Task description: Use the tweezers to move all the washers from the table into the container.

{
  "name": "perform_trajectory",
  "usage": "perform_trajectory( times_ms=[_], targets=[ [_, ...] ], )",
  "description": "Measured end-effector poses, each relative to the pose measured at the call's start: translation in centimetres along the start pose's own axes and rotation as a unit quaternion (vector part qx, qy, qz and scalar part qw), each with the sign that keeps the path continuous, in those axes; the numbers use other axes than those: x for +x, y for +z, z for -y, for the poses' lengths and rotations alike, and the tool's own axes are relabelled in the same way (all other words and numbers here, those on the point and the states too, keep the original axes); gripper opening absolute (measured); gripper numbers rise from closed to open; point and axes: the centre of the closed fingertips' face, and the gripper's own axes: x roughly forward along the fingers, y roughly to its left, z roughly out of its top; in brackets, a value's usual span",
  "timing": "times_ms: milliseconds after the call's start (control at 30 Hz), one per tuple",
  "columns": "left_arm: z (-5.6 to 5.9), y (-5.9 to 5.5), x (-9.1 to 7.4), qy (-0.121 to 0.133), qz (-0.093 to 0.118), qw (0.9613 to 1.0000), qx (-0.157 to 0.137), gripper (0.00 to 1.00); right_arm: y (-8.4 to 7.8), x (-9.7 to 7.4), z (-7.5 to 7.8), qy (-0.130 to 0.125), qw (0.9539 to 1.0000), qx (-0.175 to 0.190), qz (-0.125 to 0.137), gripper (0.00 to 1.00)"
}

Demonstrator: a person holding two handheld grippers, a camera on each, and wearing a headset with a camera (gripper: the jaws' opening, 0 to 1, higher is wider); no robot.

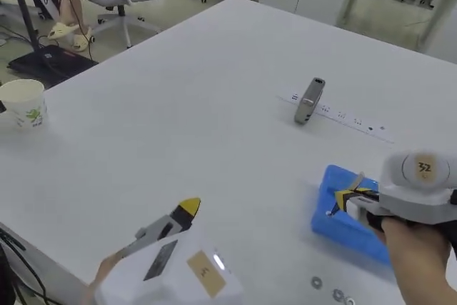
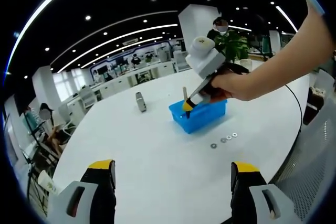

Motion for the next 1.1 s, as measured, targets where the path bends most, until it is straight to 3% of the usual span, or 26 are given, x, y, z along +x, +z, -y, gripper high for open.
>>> perform_trajectory(
  times_ms=[367, 567, 867, 1100],
  targets=[
    [0.3, 0.0, 0.1, -0.005, -0.002, 0.9999, 0.009, 0.93, 0.2, 1.0, 1.2, 0.001, 0.9999, 0.012, 0.007, 0.03],
    [0.4, -0.1, 0.1, -0.006, -0.003, 0.9999, 0.012, 0.93, 0.5, 0.7, 1.3, -0.002, 0.9997, 0.02, 0.012, 0.03],
    [0.5, -0.2, 0.1, -0.006, -0.006, 0.9998, 0.015, 0.93, 2.2, -1.1, 1.6, -0.01, 0.9992, 0.008, 0.038, 0.03],
    [0.8, -0.1, 0.0, -0.013, -0.005, 0.9997, 0.019, 0.93, 3.9, -4.0, 1.5, -0.011, 0.997, 0.008, 0.077, 0.03]
  ],
)
